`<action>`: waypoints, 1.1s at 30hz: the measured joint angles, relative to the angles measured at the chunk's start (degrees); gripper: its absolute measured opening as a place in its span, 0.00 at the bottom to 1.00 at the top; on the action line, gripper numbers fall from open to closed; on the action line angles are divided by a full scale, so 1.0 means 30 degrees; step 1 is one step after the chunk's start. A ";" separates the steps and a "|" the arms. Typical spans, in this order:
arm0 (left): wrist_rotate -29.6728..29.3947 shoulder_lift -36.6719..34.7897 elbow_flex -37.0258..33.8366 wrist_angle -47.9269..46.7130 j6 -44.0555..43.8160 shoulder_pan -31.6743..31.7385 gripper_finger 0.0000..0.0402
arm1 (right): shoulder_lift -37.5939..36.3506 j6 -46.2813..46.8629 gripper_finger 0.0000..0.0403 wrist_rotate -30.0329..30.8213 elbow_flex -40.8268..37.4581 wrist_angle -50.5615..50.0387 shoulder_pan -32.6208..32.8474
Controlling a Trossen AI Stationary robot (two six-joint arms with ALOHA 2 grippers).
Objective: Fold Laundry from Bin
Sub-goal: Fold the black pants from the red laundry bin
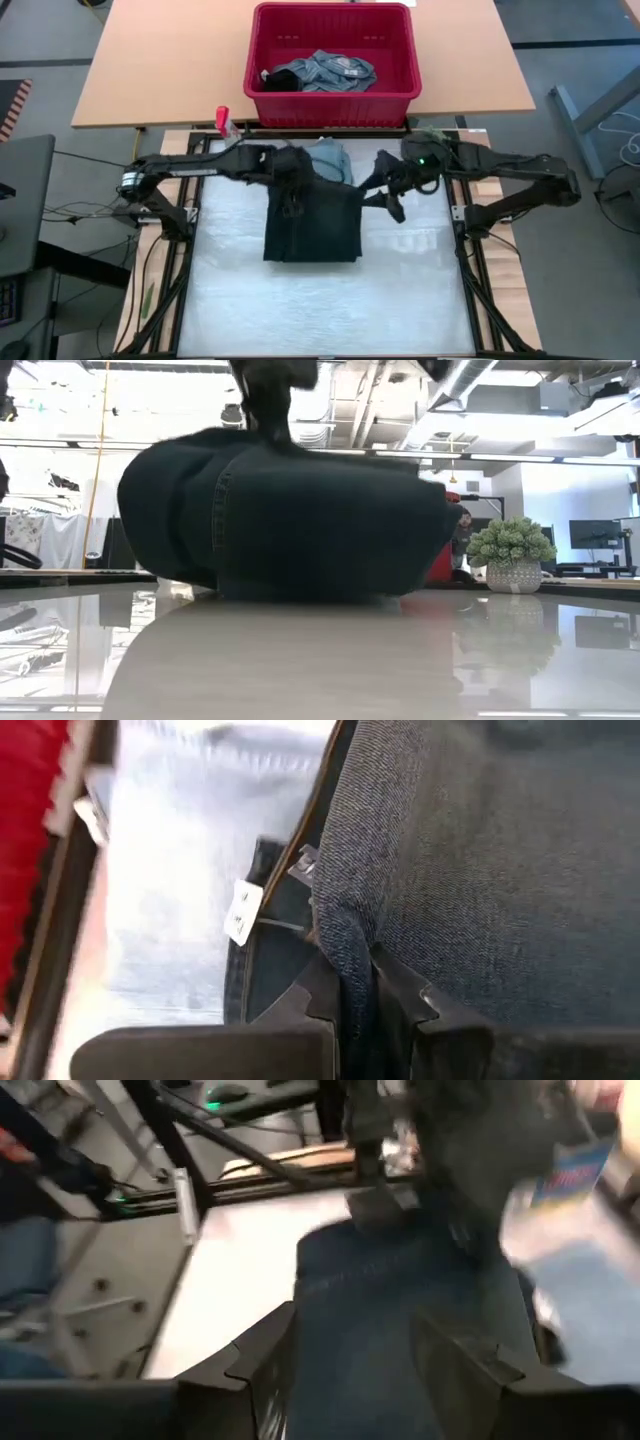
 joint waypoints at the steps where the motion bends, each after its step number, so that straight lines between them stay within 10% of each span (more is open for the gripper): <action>1: 0.0304 0.0244 -0.0119 0.0013 0.0124 0.0394 0.03 | 0.0288 -0.0371 0.53 0.0732 0.0000 0.0530 0.0366; 21: 0.4150 0.0523 -0.5175 0.3793 0.0882 0.3393 0.05 | 1.0398 -0.2422 0.04 0.3539 -0.0058 0.5358 -0.2205; 33: 0.3137 0.0414 -0.4231 0.0690 0.0976 0.3538 0.44 | 1.2327 -0.1549 0.04 0.3667 -0.3602 0.9105 -0.3395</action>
